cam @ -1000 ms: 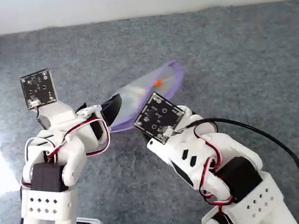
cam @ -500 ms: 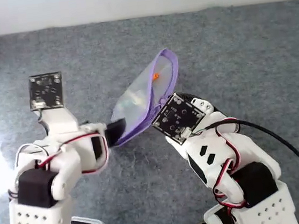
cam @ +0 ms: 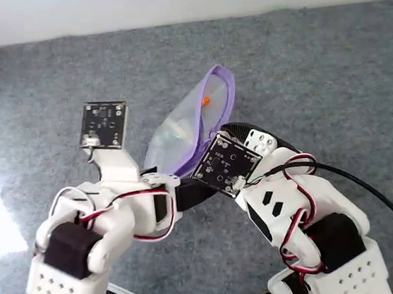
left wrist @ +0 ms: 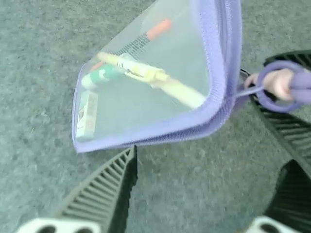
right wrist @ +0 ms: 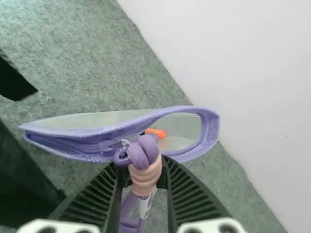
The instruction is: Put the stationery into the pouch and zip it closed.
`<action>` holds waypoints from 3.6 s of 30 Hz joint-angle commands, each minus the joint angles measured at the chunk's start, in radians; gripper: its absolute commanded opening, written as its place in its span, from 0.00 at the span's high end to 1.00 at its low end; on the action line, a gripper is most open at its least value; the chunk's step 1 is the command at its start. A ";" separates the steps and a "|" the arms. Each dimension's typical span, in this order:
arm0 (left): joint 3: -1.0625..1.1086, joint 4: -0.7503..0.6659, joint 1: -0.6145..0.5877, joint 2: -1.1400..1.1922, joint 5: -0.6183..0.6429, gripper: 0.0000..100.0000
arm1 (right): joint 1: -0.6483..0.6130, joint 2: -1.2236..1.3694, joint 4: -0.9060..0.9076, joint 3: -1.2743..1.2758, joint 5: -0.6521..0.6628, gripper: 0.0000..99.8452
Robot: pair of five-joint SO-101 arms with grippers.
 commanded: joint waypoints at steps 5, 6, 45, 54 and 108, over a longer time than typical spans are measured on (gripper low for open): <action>0.142 -0.218 -0.095 0.002 -0.112 0.57 | 0.008 -0.028 -0.004 -0.008 0.046 0.99; 0.150 -0.236 -0.114 0.002 -0.133 0.57 | 0.008 -0.028 -0.004 -0.008 0.044 0.99; 0.344 -0.618 0.038 -0.008 -0.172 0.99 | -0.015 -0.025 -0.228 0.052 0.044 0.99; 0.363 -0.473 0.035 -0.221 -0.172 0.99 | 0.139 0.024 -0.447 0.147 0.040 0.99; 0.513 -0.124 -0.583 -0.661 -0.221 0.65 | 0.180 0.707 -0.331 -0.219 -0.170 0.99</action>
